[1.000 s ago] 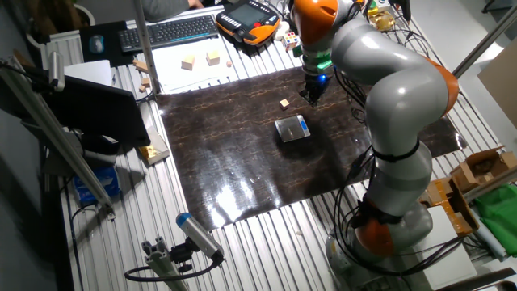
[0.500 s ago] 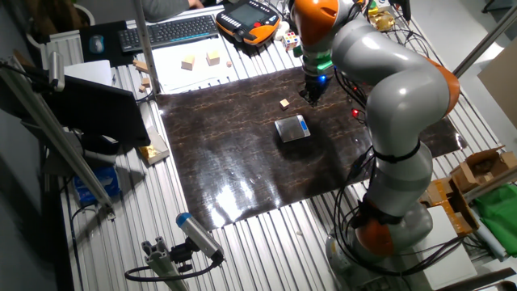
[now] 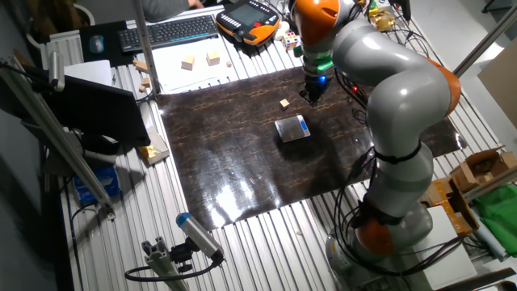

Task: Place the block on the scale

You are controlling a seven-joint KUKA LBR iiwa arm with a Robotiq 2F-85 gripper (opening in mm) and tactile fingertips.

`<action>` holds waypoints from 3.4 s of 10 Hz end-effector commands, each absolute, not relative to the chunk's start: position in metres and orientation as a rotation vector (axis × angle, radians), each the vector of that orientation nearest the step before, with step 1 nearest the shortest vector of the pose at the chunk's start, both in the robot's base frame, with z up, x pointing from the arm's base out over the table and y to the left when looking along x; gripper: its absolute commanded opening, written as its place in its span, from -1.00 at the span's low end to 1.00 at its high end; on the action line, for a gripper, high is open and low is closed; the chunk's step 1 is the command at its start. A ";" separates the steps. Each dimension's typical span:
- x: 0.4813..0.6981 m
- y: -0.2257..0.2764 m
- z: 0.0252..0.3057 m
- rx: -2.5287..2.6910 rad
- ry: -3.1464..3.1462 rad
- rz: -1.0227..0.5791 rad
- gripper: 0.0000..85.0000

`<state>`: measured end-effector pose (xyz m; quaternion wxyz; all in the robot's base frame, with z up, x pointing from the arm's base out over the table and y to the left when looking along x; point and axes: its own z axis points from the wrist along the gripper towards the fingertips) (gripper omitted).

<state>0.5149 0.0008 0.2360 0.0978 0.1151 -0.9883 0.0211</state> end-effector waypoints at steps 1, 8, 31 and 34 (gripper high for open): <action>0.515 0.001 0.236 0.335 -2.943 0.009 -0.96; 0.515 0.001 0.236 0.275 -3.034 0.006 -0.96; 0.651 0.035 0.117 0.310 -3.021 0.031 0.26; 0.651 0.035 0.117 0.287 -3.003 0.029 0.28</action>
